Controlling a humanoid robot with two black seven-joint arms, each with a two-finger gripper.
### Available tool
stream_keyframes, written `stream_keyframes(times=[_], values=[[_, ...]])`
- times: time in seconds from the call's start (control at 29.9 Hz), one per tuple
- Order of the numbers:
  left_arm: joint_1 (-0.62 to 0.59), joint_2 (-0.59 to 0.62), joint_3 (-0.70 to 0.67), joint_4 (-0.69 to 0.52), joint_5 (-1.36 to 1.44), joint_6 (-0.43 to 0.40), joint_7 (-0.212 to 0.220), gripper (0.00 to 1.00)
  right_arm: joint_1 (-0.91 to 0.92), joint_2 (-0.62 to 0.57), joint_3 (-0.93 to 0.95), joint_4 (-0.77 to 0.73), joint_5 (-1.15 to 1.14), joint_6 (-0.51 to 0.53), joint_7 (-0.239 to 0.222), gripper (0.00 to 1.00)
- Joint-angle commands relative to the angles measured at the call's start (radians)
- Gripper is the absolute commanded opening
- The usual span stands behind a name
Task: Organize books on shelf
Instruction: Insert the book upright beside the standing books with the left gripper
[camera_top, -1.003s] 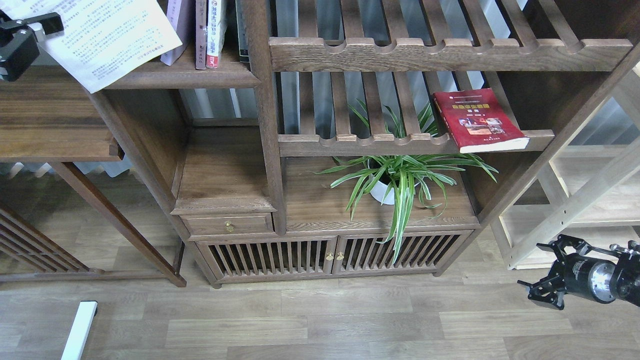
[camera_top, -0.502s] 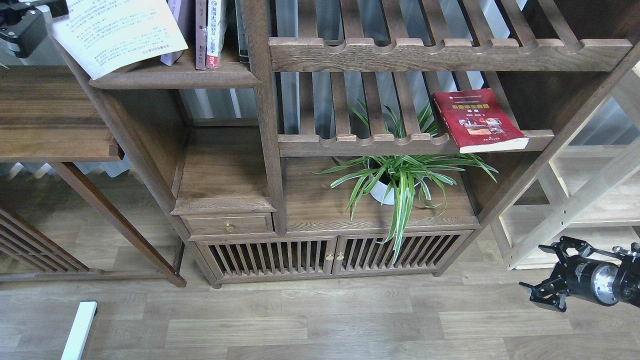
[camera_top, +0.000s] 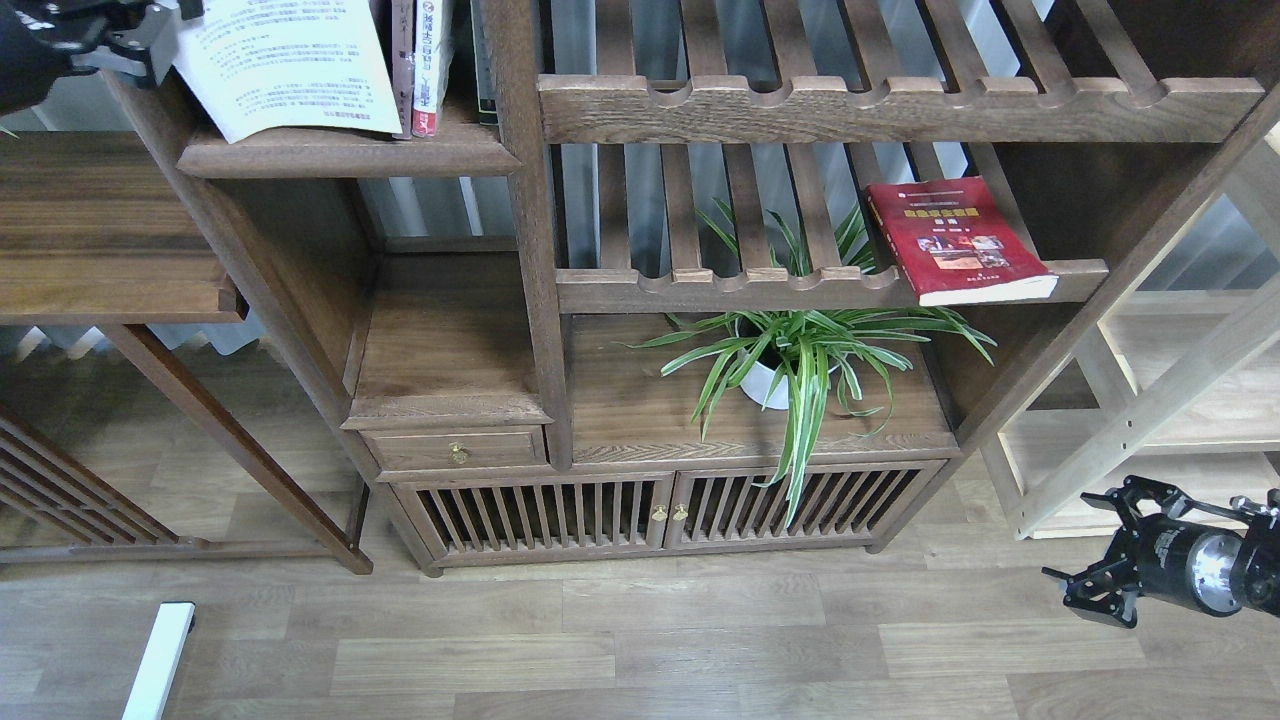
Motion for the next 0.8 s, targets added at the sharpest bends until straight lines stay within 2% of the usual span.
stream_keyframes(times=[0.0,0.27,0.77], values=[[-0.018,-0.021,0.003,-0.002,-0.002,0.041,0.017,0.0,0.001,-0.004,0.0,0.007,0.0,0.0,0.0,1.0],[-0.085,-0.018,0.003,-0.038,-0.048,0.044,0.037,0.0,0.003,-0.004,0.003,0.009,0.0,0.0,0.0,1.0],[-0.096,0.033,0.003,-0.115,-0.097,0.044,0.079,0.0,0.012,-0.004,0.003,0.009,0.0,0.0,0.0,1.0]])
